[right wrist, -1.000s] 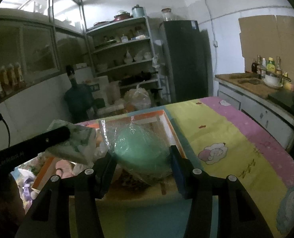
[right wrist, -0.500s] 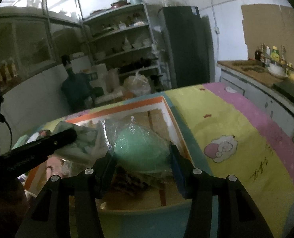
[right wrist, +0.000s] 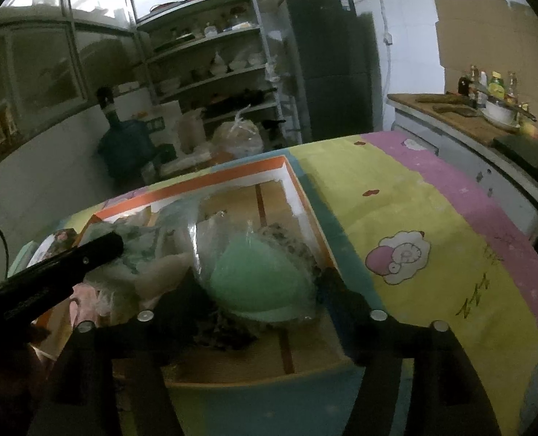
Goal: Organize soft objects
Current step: 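Lower both items into the tray and open both tools, then withdraw both tools from the tray toward the remaining items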
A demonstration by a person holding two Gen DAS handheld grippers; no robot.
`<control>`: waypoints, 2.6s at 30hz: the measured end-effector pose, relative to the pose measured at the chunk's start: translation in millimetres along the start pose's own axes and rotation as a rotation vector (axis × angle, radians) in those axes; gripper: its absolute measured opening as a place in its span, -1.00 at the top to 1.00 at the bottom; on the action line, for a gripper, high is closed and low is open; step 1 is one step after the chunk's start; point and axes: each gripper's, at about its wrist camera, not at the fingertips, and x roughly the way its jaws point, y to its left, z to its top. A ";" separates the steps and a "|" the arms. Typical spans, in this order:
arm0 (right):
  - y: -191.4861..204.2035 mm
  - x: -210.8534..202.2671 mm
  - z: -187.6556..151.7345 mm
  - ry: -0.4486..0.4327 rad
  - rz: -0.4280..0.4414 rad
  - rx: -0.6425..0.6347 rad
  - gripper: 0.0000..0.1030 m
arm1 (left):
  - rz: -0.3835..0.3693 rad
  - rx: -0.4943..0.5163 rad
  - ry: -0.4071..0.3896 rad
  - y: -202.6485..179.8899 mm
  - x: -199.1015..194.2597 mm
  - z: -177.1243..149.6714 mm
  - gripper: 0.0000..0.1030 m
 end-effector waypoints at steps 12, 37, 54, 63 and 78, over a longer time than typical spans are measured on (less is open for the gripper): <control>2.2 -18.5 -2.8 -0.033 0.002 0.008 -0.39 | 0.014 0.023 -0.067 -4.0 -28.8 2.3 -0.14; 76.4 -89.8 -16.5 -0.162 0.046 -0.072 -0.39 | 0.116 0.004 -0.203 32.7 -123.0 -13.0 -0.57; 152.5 -114.0 -38.2 -0.170 0.106 -0.146 -0.39 | 0.204 -0.029 -0.241 85.4 -179.7 -38.6 -0.57; 195.7 -112.3 -52.8 -0.159 0.136 -0.181 -0.39 | 0.288 -0.068 -0.235 123.3 -204.2 -57.4 -0.57; 245.8 -97.0 -71.3 -0.103 0.197 -0.268 -0.39 | 0.372 -0.151 -0.216 184.7 -228.4 -86.7 -0.57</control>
